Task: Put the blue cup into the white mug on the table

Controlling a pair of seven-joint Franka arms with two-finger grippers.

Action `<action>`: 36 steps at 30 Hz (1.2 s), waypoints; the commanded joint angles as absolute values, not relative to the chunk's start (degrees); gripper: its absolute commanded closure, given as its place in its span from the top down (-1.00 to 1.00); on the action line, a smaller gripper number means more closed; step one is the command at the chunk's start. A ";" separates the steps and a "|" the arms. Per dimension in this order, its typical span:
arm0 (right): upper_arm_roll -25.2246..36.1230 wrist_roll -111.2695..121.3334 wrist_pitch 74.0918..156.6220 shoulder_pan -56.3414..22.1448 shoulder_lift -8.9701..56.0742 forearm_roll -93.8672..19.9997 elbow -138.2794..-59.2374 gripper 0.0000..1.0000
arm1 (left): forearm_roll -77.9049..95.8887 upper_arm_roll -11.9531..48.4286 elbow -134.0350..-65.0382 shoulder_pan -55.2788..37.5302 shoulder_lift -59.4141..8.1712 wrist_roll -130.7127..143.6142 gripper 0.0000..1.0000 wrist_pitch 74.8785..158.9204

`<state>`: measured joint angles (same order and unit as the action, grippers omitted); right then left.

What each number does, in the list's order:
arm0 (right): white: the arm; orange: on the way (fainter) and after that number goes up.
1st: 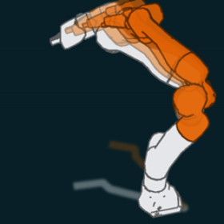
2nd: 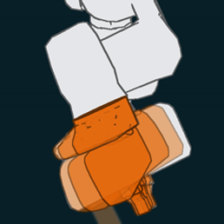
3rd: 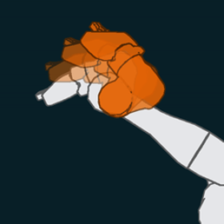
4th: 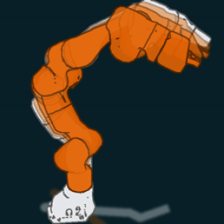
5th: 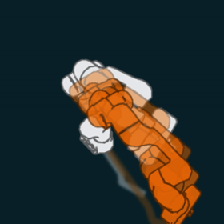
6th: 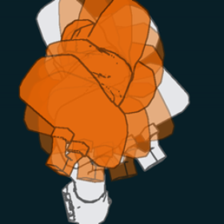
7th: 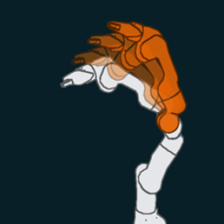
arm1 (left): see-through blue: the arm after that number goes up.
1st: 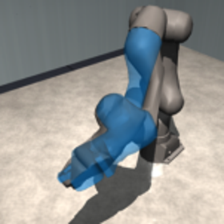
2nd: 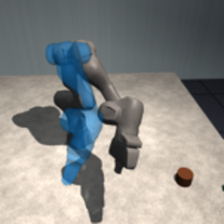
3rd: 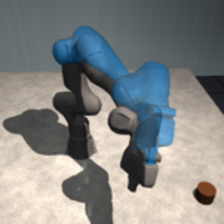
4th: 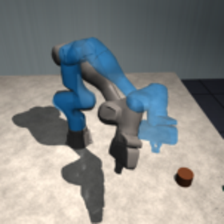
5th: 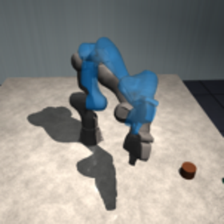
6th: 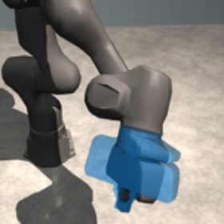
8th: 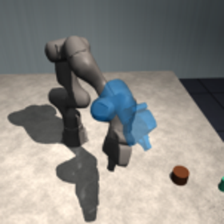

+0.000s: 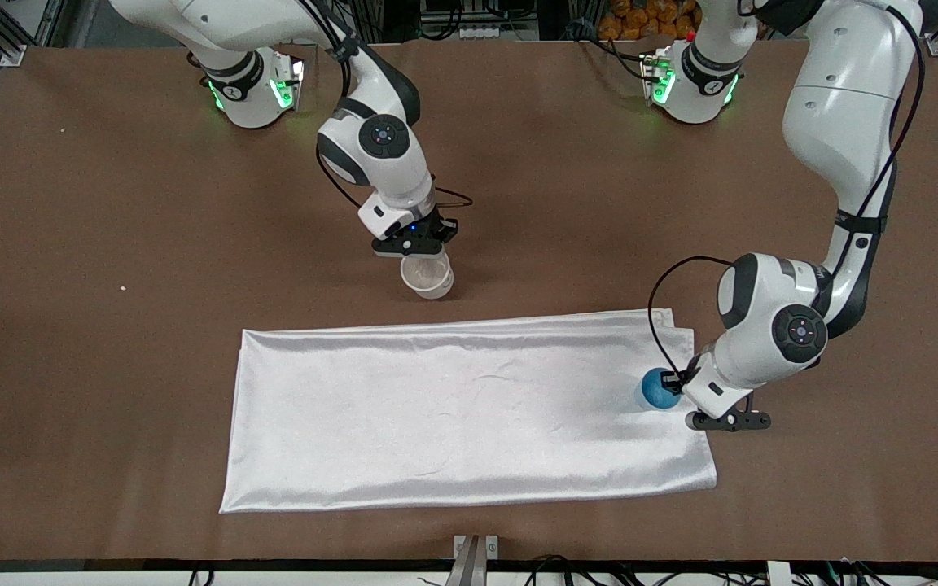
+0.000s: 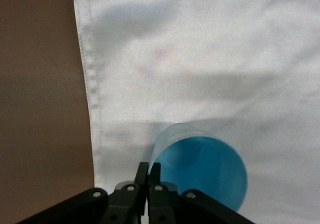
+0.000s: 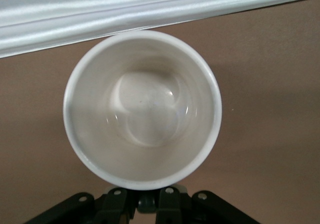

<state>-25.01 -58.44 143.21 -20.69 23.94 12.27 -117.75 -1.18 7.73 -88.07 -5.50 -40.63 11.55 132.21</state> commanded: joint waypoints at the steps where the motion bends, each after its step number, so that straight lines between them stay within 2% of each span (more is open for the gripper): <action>1: -24.17 -60.38 144.14 -20.92 24.96 15.12 -117.07 -1.00 | -0.79 7.21 -87.89 -5.63 -40.78 12.39 -1.00 132.54; 19: -24.08 -68.03 145.28 -21.18 29.36 23.82 -115.05 -1.00 | -1.23 7.12 -87.89 -4.83 -40.25 11.51 -1.00 132.45; 20: -24.17 -68.03 145.20 -21.09 29.36 23.82 -114.96 -0.80 | -1.23 7.12 -87.89 -4.75 -40.17 11.51 -1.00 132.45; 21: -24.17 -68.03 145.11 -20.92 29.36 23.82 -114.96 -0.51 | -1.23 7.03 -87.89 -4.75 -40.17 11.51 -1.00 132.45; 22: -24.17 -68.11 145.11 -20.92 29.36 23.82 -115.05 -0.05 | -1.23 6.94 -87.89 -4.75 -40.17 11.51 -1.00 132.45; 23: -24.17 -68.12 145.11 -20.92 29.36 23.73 -114.96 0.54 | -1.23 6.94 -87.89 -4.75 -40.17 11.51 -1.00 132.45; 24: -24.17 -68.38 145.11 -20.92 29.36 23.73 -115.05 0.98 | -1.23 6.86 -87.89 -4.75 -40.08 11.51 -1.00 132.45; 36: -24.70 -68.99 142.12 -21.01 27.69 23.56 -115.05 1.00 | -2.11 6.59 -87.89 -4.66 -36.30 11.43 -1.00 132.01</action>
<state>-24.27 -67.13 144.77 -20.75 28.83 22.16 -115.78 -1.19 6.96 -86.97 -4.56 -39.46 11.53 132.39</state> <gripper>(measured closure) 0.247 0.965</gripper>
